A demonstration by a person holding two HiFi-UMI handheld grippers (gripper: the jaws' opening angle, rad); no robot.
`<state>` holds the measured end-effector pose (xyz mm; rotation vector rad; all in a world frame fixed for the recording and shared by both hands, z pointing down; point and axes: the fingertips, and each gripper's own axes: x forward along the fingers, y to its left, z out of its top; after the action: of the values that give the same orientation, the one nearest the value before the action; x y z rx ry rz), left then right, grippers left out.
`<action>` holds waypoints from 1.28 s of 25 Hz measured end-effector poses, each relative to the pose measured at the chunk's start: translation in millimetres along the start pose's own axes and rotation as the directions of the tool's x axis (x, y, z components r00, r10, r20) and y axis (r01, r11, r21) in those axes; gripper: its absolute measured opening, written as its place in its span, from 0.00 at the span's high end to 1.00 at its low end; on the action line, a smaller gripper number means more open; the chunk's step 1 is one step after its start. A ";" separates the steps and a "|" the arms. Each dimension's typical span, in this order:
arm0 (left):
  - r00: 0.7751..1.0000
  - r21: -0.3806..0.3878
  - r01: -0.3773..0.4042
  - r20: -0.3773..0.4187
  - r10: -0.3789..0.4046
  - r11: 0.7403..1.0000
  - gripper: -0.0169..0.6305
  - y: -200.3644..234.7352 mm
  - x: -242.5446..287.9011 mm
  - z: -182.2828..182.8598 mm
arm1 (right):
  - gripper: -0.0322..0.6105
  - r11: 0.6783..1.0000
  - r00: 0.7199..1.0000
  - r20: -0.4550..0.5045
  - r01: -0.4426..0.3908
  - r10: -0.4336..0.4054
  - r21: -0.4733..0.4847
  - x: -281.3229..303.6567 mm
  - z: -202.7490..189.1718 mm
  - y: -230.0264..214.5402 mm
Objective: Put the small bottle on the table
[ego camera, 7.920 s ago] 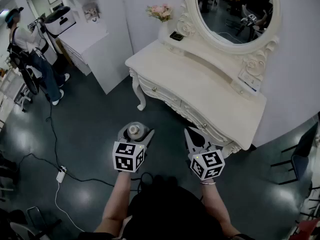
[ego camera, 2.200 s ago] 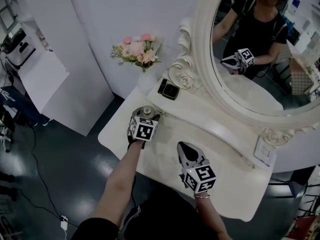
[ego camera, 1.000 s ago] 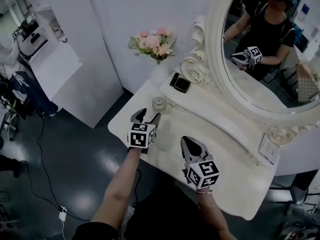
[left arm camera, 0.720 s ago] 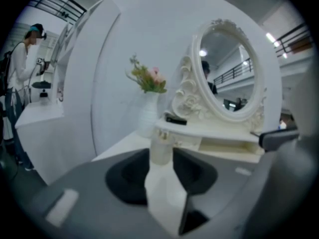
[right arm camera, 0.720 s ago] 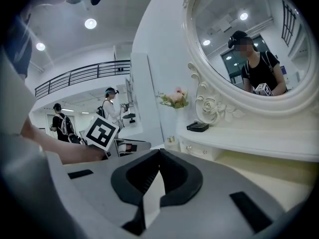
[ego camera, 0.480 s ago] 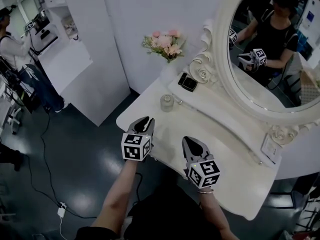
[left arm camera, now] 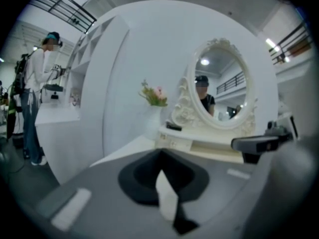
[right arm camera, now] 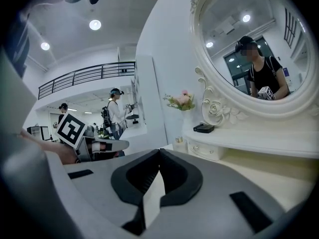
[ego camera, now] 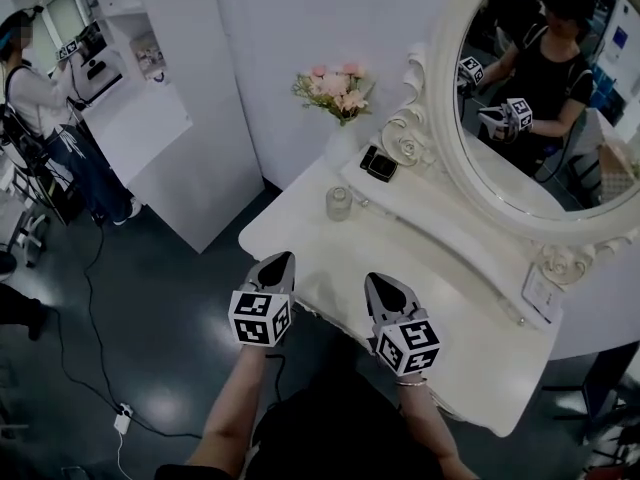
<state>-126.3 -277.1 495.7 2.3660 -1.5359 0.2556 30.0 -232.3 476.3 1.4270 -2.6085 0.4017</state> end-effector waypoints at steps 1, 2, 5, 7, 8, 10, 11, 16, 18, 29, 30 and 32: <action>1.000 0.002 -0.001 0.000 0.001 1.000 0.96 -0.7 -5.8 -2.1 | 0.94 1.000 1.000 -0.001 0.001 -0.001 -0.001 -1.3 -0.5 0.7; 1.000 0.004 -0.002 0.002 0.002 1.000 0.96 -1.2 -11.5 -3.8 | 0.94 1.000 1.000 -0.002 0.002 -0.002 -0.002 -2.6 -0.8 1.5; 1.000 -0.001 -0.011 0.011 0.011 1.000 0.96 -1.1 -27.2 -6.6 | 0.94 1.000 1.000 0.002 -0.001 0.001 -0.007 -5.1 -0.3 4.5; 1.000 -0.006 -0.014 0.017 0.014 1.000 0.96 -1.1 -36.2 -7.4 | 0.94 1.000 1.000 0.008 -0.004 0.004 -0.008 -6.6 0.3 6.9; 1.000 -0.006 -0.015 0.019 0.015 1.000 0.96 -1.5 -40.0 -7.5 | 0.94 1.000 1.000 0.011 -0.007 0.007 -0.006 -7.5 0.6 8.1; 1.000 -0.005 -0.015 0.025 0.015 1.000 0.96 -2.9 -46.2 -7.4 | 0.94 1.000 1.000 0.018 -0.012 0.012 -0.006 -9.8 1.0 10.8; 0.999 -0.002 -0.014 0.029 0.014 1.000 0.96 -3.8 -48.8 -7.1 | 0.94 1.000 1.000 0.022 -0.015 0.015 -0.007 -11.0 1.2 12.3; 0.999 0.014 -0.009 0.041 0.009 1.000 0.96 -9.4 -58.8 -4.2 | 0.94 1.000 0.999 0.023 -0.022 0.022 -0.014 -16.2 -0.5 20.2; 0.999 0.022 -0.009 0.044 0.008 1.000 0.96 -10.7 -61.1 -3.7 | 0.94 1.000 0.999 0.024 -0.021 0.022 -0.017 -18.0 -1.4 22.8; 0.998 0.021 -0.016 0.057 0.015 1.000 0.96 -8.5 -73.8 -3.1 | 0.94 1.000 0.999 0.031 -0.006 0.007 -0.026 -25.6 -4.3 30.3; 0.998 0.018 -0.015 0.060 0.014 1.000 0.96 -8.3 -74.7 -2.6 | 0.94 1.000 0.999 0.032 -0.006 0.006 -0.027 -25.9 -4.3 30.8; 0.998 0.008 -0.011 0.065 0.011 1.000 0.96 -8.1 -76.5 -1.5 | 0.94 1.000 0.999 0.033 -0.006 0.007 -0.028 -26.2 -4.6 31.9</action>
<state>-150.2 -207.9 472.0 2.3950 -1.5800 0.1897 17.3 -193.5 468.9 1.4281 -2.6345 0.3440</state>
